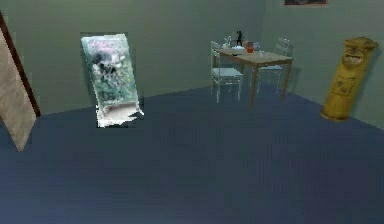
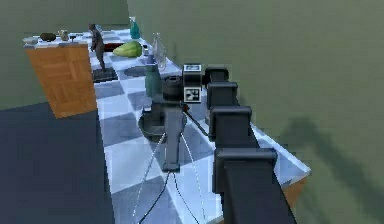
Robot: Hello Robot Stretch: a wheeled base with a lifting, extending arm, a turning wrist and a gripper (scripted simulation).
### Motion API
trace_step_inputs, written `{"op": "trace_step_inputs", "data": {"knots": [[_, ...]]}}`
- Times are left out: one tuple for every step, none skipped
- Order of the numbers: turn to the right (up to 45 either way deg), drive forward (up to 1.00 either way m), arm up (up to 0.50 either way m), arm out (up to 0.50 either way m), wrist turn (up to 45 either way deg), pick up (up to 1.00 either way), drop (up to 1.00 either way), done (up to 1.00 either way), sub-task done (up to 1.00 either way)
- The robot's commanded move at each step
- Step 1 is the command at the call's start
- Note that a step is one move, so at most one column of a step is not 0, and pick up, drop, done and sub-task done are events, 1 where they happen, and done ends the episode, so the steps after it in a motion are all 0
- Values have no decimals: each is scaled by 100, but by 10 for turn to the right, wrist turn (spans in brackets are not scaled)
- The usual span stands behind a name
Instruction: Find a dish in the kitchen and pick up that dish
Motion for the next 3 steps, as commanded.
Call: {"op": "trace_step_inputs", "data": {"knots": [[0,0,0,0,450,0,0,0,0],[0,0,0,0,450,0,0,0,0],[0,0,0,0,450,0,0,0,0]]}}
